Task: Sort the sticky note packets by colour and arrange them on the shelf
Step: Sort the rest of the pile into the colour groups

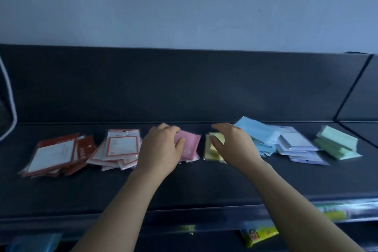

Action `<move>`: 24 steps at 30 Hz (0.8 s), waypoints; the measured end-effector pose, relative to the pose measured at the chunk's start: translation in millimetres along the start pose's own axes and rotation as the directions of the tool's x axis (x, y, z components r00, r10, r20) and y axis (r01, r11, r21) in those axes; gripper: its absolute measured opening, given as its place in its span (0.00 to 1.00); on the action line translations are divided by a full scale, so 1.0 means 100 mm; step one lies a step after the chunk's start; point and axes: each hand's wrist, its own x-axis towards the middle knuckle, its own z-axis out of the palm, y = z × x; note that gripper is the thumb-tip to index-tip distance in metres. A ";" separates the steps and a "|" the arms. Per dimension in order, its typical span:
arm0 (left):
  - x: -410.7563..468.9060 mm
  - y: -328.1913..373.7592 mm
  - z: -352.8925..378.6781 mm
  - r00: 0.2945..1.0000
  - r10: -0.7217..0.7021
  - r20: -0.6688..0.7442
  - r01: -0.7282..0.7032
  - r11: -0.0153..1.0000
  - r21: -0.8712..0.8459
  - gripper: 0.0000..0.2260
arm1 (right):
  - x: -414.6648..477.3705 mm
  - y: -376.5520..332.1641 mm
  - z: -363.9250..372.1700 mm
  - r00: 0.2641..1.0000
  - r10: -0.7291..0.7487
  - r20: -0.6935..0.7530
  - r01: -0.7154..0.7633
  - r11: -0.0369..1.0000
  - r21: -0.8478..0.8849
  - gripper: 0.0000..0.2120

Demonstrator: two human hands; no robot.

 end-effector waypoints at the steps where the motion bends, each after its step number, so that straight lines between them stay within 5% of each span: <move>1: 0.00 0.14 0.06 1.000 0.017 0.002 -0.017 1.000 -0.008 0.16 | -0.06 0.12 -0.08 1.000 0.014 -0.009 -0.014 1.000 0.002 0.19; 24: -0.02 3.84 2.08 0.963 0.207 0.170 -0.173 0.965 -0.198 0.13 | -1.31 3.74 -1.97 0.941 0.328 -0.084 -0.336 0.935 -0.111 0.16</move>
